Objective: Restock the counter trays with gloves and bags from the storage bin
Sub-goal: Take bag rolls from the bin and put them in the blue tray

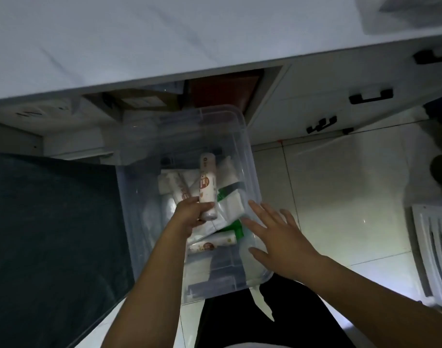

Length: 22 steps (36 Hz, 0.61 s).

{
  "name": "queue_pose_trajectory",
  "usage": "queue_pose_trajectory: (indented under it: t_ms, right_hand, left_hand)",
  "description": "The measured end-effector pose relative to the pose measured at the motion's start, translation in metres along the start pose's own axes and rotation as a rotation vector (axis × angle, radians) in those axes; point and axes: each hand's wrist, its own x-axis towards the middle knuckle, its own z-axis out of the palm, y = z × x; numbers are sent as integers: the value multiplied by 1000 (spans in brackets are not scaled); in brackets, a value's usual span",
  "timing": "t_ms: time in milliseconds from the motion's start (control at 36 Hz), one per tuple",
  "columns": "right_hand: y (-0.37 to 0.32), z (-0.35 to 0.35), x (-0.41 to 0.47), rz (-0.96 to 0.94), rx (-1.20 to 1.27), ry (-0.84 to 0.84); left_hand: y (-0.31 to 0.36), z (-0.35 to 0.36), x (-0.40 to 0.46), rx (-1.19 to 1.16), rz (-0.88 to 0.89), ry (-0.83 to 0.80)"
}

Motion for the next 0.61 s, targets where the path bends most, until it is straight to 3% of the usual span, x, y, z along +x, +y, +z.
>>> queue_pose_trajectory:
  t_ms: [111, 250, 333, 528, 611]
  right_hand:
    - [-25, -24, 4, 32, 216, 86]
    - [-57, -44, 11, 215, 927, 282]
    - [-72, -52, 18, 325, 1290, 282]
    - [-82, -52, 35, 314, 1253, 345]
    - [-76, -53, 40, 340, 1182, 353]
  left_hand:
    - [-20, -2, -78, -227, 86, -56]
    - [-36, 6, -153, -289, 234, -51]
    - [-41, 12, -177, -222, 327, 4]
    - [-58, 27, -189, -134, 497, 61]
    - [-61, 23, -182, -38, 490, -55]
